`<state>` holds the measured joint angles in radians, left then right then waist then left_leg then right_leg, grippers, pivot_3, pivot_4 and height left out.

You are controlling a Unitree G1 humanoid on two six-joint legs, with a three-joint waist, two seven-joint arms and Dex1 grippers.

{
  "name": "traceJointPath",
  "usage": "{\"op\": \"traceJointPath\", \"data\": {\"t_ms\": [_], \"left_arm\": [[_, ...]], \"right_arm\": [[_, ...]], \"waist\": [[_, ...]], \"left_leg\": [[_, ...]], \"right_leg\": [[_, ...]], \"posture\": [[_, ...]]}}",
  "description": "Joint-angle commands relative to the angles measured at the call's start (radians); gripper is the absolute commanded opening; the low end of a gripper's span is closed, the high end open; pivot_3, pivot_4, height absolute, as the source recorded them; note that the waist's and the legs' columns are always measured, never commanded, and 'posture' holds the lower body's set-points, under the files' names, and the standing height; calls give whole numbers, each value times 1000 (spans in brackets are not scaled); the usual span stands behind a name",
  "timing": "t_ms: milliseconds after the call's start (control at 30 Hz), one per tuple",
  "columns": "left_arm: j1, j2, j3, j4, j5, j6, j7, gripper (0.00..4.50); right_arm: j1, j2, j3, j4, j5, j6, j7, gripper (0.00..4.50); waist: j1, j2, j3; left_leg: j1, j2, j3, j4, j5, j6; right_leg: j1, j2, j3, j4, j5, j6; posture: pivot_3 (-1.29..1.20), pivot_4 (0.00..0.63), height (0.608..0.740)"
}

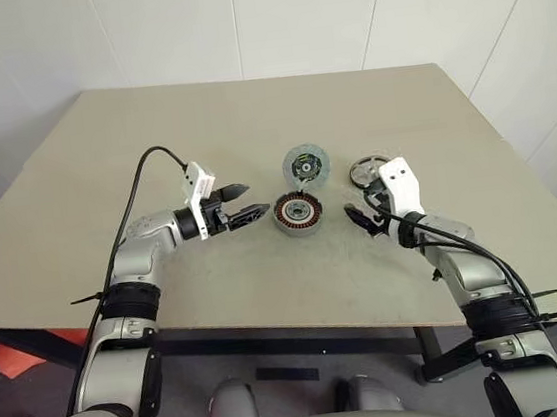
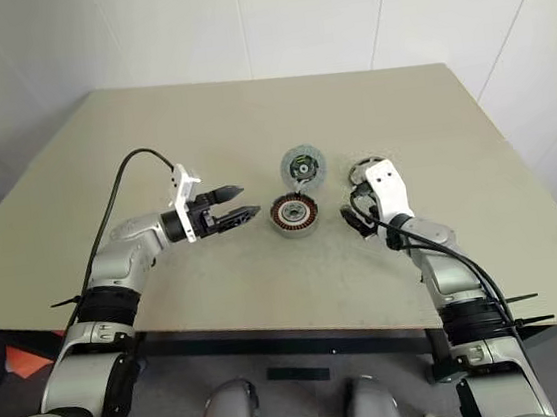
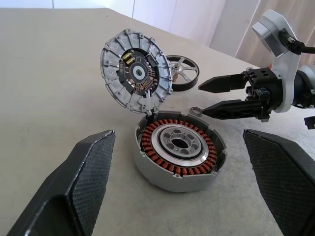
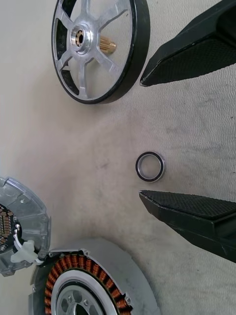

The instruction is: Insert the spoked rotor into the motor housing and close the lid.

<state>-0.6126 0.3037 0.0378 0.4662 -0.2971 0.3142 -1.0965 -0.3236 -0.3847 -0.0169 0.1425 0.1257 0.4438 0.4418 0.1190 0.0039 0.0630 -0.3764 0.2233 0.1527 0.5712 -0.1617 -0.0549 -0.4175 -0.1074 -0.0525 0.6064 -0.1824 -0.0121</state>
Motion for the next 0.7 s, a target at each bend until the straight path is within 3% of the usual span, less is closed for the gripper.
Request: {"op": "traceJointPath", "data": {"t_ms": [33, 400, 600, 700], "left_arm": [[-18, 6, 3, -30, -18, -16, 8, 4392], [-21, 15, 1, -16, -9, -37, 27, 4392], [-30, 25, 5, -3, -8, -49, 37, 4429], [-33, 31, 6, 1, -9, -51, 38, 4429]], "right_arm": [[-33, 12, -22, 16, 9, -29, -11, 3816], [-59, 45, -3, 69, -7, -35, -18, 3816], [-46, 40, 11, 79, -20, -33, -14, 1841], [-38, 39, 13, 71, -20, -30, -15, 1841]], "waist": [[0, 0, 0], [0, 0, 0], [0, 0, 0], [0, 0, 0]], "left_leg": [[0, 0, 0, 0, 0, 0], [0, 0, 0, 0, 0, 0], [0, 0, 0, 0, 0, 0], [0, 0, 0, 0, 0, 0]], "right_leg": [[0, 0, 0, 0, 0, 0], [0, 0, 0, 0, 0, 0], [0, 0, 0, 0, 0, 0], [0, 0, 0, 0, 0, 0]], "posture": [[0, 0, 740], [0, 0, 740], [0, 0, 740], [0, 0, 740]]}}
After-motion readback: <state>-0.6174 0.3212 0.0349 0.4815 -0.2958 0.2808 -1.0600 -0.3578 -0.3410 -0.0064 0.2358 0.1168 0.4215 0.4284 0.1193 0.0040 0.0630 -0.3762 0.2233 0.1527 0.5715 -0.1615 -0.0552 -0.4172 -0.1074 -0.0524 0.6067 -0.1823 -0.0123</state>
